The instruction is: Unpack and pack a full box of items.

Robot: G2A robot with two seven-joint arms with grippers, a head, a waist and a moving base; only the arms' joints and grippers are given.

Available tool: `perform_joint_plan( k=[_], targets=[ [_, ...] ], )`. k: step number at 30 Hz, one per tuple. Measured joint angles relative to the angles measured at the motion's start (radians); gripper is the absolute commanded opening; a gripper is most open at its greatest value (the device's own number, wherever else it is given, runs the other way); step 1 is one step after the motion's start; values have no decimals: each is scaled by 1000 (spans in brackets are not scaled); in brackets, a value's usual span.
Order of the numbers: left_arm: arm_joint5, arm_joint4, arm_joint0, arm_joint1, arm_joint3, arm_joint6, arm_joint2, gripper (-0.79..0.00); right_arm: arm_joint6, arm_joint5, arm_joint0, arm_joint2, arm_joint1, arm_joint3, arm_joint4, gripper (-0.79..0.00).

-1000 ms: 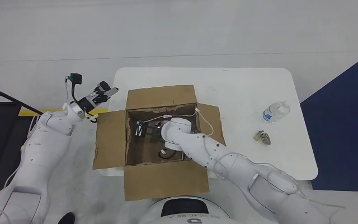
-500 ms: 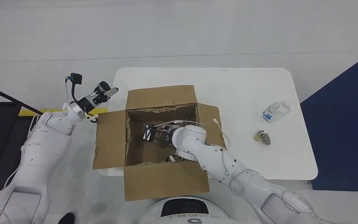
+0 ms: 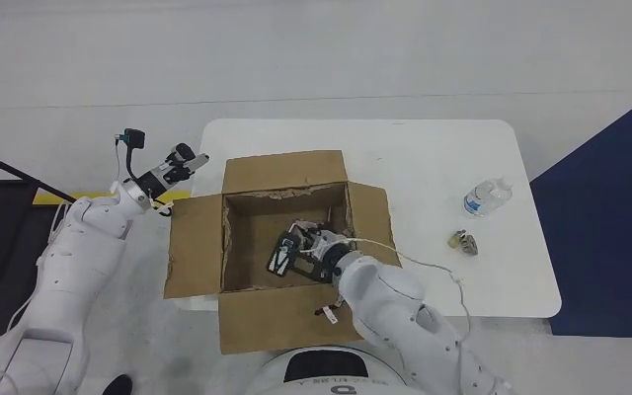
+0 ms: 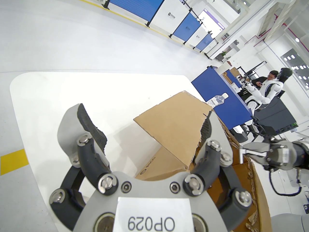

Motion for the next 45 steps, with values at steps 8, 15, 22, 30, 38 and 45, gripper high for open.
perform_joint_plan(
  k=[8, 15, 22, 30, 38, 45],
  targets=[
    [0, 0, 0, 0, 0, 0, 0, 0, -193, 177, -299, 322, 50, -145, -23, -785],
    [0, 0, 0, 0, 0, 0, 0, 0, -187, 88, -354, 631, 62, -82, 345, -785],
    [0, 0, 0, 0, 0, 0, 0, 0, -209, 5, -301, 796, 71, 155, 599, -785],
    [0, 0, 0, 0, 0, 0, 0, 0, -231, -34, -198, 814, 77, 369, 681, -785],
    [0, 0, 0, 0, 0, 0, 0, 0, -239, 0, -148, 833, 81, 498, 713, -785],
    [0, 0, 0, 0, 0, 0, 0, 0, -241, 15, -136, 841, 85, 535, 727, -785]
  ],
)
